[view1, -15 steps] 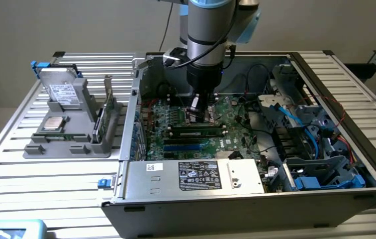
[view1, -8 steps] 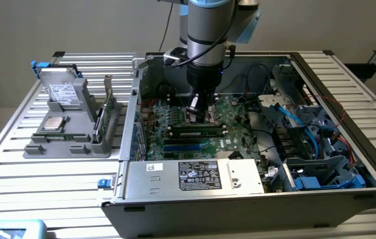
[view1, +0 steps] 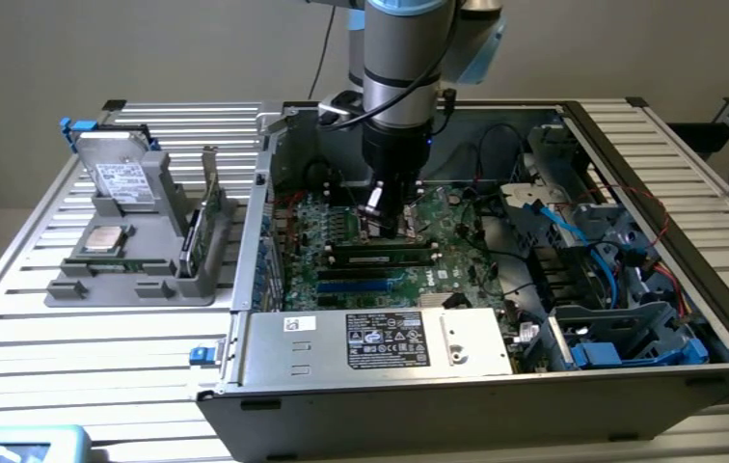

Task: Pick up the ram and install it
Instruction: 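Press down the ram until it locks into place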

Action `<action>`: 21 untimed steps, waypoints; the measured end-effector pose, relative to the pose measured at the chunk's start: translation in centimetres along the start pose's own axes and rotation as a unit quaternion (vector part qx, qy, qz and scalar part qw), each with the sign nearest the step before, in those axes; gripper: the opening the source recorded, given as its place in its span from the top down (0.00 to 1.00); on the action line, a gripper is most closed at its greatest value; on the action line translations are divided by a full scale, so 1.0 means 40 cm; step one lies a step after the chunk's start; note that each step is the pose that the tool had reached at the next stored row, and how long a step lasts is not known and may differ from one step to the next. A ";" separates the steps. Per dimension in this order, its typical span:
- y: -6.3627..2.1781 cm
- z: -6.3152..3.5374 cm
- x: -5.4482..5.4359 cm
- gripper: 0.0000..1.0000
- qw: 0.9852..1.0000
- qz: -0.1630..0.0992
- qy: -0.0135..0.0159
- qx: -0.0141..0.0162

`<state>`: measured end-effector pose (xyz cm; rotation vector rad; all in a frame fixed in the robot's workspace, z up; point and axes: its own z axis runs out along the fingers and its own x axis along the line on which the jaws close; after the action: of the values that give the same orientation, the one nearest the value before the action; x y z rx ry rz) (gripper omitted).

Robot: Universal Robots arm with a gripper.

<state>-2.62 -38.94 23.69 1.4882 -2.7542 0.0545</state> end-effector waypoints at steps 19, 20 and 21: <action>0.000 0.002 0.000 0.89 0.990 0.140 0.003 -0.004; 0.000 0.002 0.000 0.89 0.989 0.147 0.003 -0.004; 0.000 0.002 0.000 0.89 0.988 0.155 0.003 -0.004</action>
<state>-2.62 -38.94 23.61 1.0417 -2.9483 0.0494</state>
